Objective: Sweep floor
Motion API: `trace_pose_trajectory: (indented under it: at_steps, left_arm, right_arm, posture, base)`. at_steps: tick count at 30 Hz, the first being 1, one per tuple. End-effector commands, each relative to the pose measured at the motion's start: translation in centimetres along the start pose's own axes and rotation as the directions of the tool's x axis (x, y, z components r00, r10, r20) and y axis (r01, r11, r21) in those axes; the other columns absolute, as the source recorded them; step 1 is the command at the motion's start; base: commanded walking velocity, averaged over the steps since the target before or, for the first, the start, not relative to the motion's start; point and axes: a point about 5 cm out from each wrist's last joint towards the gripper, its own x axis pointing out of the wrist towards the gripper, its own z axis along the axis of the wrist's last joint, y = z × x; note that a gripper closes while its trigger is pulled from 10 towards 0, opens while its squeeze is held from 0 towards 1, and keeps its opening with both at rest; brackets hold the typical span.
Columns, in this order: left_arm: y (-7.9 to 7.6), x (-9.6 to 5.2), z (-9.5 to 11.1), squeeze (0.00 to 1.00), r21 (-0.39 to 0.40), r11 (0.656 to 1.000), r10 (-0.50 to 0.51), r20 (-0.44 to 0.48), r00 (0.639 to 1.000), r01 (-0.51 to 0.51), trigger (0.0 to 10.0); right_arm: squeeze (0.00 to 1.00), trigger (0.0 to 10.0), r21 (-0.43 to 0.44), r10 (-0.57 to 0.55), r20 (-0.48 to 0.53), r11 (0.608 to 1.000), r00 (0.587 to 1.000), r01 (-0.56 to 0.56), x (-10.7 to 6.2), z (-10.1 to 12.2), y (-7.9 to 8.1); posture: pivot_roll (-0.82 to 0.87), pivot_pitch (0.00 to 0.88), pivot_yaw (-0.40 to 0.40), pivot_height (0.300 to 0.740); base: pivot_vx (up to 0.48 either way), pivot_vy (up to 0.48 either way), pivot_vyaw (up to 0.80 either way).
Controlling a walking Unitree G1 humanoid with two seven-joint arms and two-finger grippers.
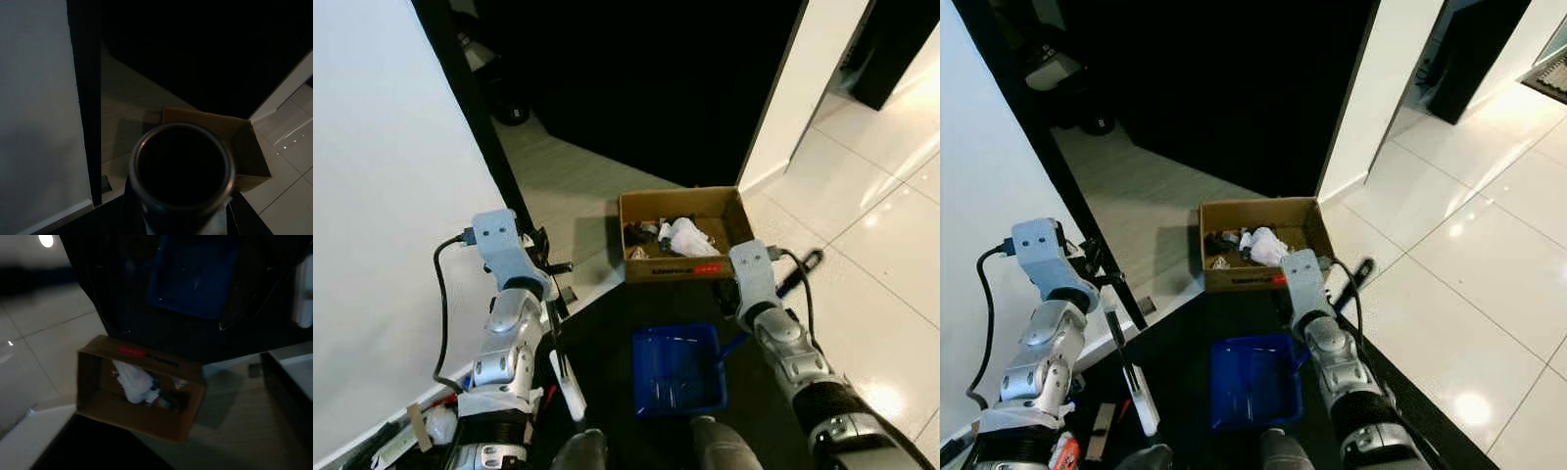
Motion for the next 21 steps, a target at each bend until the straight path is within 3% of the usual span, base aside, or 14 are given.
trace_pose_trajectory:
  at_steps: [1, 9, 21]
  left_arm:
    - [0.4, -0.5, 0.0, 0.0, 0.018, 1.0, 0.008, 0.019, 1.0, -0.008, 10.0]
    - [0.2, -1.5, -0.1, 0.0, 0.045, 0.999, -0.027, 0.019, 0.999, 0.026, 10.0]
    - [-0.3, -1.1, -0.7, 0.0, 0.049, 0.999, -0.007, 0.032, 0.999, 0.006, 10.0]
  right_arm:
    - [0.0, 10.0, -0.025, 0.049, 0.055, 0.999, 0.997, -0.048, -0.5, -0.1, 1.1]
    - [0.0, 10.0, 0.054, 0.022, 0.085, 0.998, 0.996, -0.027, -1.6, -1.5, 1.7]
    - [0.0, 10.0, 0.043, -0.037, 0.142, 0.999, 0.989, 0.031, -2.0, -2.4, 2.2]
  posture:
    - [0.04, 0.112, 0.001, 0.74]
    - [0.04, 0.101, 0.004, 0.74]
    - [0.02, 0.064, 0.011, 0.74]
  base:
    - [0.0, 0.0, 0.0]
    - [0.0, 0.0, 0.0]
    - [0.0, 0.0, 0.0]
